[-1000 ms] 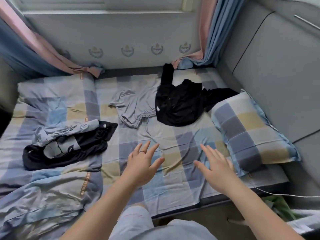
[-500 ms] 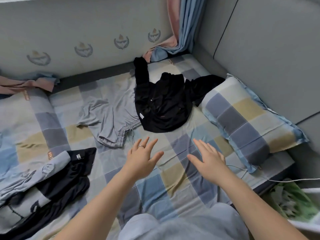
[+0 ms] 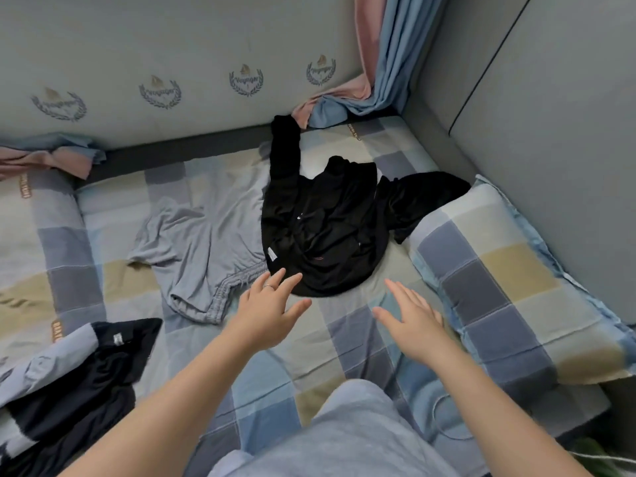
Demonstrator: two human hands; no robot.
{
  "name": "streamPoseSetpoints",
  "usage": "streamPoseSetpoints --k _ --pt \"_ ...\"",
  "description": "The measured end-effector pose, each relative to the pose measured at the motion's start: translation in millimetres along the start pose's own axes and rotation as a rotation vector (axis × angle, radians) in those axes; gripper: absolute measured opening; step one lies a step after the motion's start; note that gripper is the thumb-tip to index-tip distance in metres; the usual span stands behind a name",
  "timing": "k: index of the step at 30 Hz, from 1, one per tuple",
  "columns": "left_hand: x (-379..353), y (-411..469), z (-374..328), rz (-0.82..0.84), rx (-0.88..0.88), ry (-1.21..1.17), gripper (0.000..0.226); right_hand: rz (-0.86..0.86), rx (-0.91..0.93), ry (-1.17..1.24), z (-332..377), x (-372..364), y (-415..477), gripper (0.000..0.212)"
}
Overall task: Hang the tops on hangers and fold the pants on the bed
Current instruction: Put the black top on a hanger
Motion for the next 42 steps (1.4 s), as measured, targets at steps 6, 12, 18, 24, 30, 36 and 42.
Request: streamPoseSetpoints --k 6,12,18,24,30,36,42 --pt "-18 92 -48 0.098 0.16 -0.038 0.061 0.111 0.006 -0.063 -60 44 131 0.065" --pt "-53 255 -57 0.138 0.142 0.068 0.06 0.054 0.004 0.042 -116 34 270 0.064" --pt "-104 470 -46 0.066 0.036 0.213 0.064 -0.008 0.104 0.123 -138 3 439 0.06" --pt "-104 683 -19 -0.215 0.068 0.171 0.081 -0.266 0.271 -0.067 -129 5 634 0.061" --pt "-175 739 27 -0.518 0.068 0.308 0.072 -0.361 0.243 -0.095 -112 -30 795 0.072" --pt "-168 735 21 -0.456 0.07 0.309 0.068 -0.677 0.281 -0.1 -96 -39 810 0.03" --pt "-170 736 24 -0.457 0.059 0.3 0.067 -0.73 0.365 0.192 -99 -31 792 0.026"
Point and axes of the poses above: each hand's wrist, its own y-axis towards the middle knuckle, its own x-axis out of the back of the hand, z = x × y, the point moved 1 cm from there along y, towards the middle knuckle
